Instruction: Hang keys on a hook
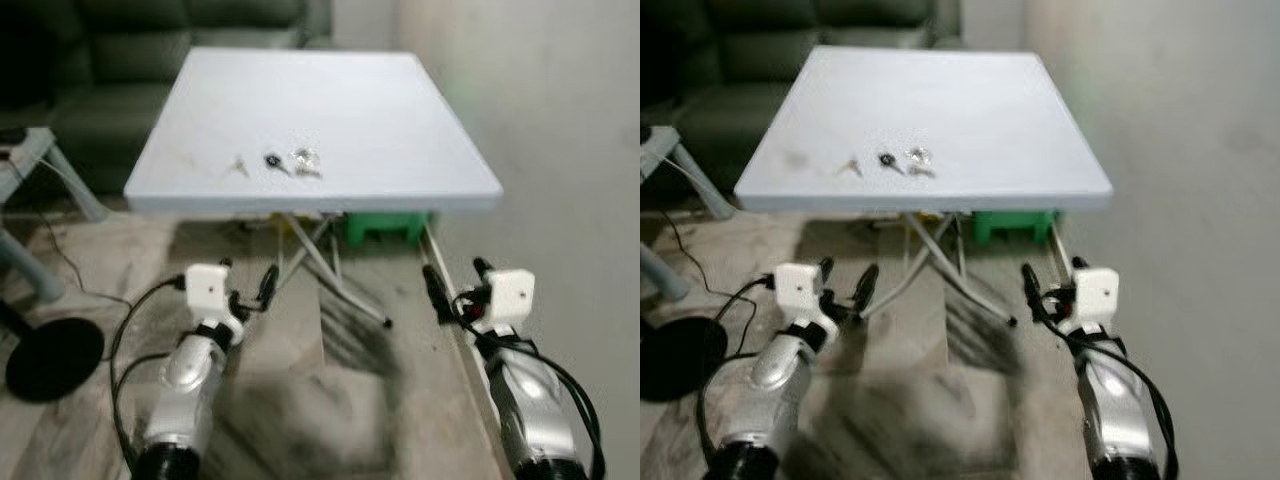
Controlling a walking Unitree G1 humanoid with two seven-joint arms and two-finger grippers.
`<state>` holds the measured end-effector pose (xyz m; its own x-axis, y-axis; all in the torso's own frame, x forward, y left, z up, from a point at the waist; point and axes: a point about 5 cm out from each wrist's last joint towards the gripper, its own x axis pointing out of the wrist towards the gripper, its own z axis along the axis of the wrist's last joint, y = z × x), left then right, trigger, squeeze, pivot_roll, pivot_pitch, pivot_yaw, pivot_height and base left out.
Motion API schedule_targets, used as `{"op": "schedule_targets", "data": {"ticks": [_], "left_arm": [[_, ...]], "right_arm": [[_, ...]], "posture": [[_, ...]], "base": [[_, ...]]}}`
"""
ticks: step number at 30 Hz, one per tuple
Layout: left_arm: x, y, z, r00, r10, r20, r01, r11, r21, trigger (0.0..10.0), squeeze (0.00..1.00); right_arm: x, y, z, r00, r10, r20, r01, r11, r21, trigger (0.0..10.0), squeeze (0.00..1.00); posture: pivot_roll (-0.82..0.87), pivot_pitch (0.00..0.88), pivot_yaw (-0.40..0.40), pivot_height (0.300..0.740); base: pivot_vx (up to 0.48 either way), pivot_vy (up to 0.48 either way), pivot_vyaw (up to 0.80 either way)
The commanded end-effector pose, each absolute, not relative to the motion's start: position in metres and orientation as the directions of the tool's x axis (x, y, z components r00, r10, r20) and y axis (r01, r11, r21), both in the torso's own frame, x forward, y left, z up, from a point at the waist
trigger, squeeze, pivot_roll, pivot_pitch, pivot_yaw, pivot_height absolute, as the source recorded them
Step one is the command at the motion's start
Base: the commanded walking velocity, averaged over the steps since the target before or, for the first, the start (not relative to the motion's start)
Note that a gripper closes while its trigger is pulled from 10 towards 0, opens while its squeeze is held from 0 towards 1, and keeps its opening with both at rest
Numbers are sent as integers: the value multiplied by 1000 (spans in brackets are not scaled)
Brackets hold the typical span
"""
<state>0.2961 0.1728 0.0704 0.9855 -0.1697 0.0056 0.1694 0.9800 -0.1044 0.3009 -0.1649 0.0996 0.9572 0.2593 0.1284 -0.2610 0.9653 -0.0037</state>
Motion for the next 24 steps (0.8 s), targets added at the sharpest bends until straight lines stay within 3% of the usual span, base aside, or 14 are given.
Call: {"op": "schedule_targets", "data": {"ticks": [1, 4, 13, 20, 24], "left_arm": [[300, 160, 76, 978, -206, 26, 207, 973, -102, 10000, 0], [299, 159, 76, 978, -207, 24, 208, 973, -103, 10000, 0], [300, 156, 77, 978, -206, 27, 208, 973, -105, 10000, 0], [301, 156, 77, 979, -202, 28, 203, 973, -109, 10000, 0], [302, 156, 77, 980, -199, 27, 201, 973, -111, 10000, 0]], "right_arm": [[297, -179, 94, 969, 227, 94, -225, 974, -33, 10000, 0], [297, -178, 94, 966, 243, 86, -238, 969, -63, 10000, 0], [297, -178, 94, 967, 244, 75, -239, 968, -70, 10000, 0], [299, -180, 95, 969, 234, 78, -231, 972, -36, 10000, 0], [299, -180, 95, 969, 234, 75, -232, 972, -38, 10000, 0]], "posture": [[29, 46, -16, 740], [29, 50, -17, 740], [28, 54, -24, 740], [28, 56, -26, 740], [27, 59, -28, 740]], "base": [[454, 0, 0], [449, 0, 146], [448, 0, 800], [438, 0, 0], [394, 273, 0]]}}
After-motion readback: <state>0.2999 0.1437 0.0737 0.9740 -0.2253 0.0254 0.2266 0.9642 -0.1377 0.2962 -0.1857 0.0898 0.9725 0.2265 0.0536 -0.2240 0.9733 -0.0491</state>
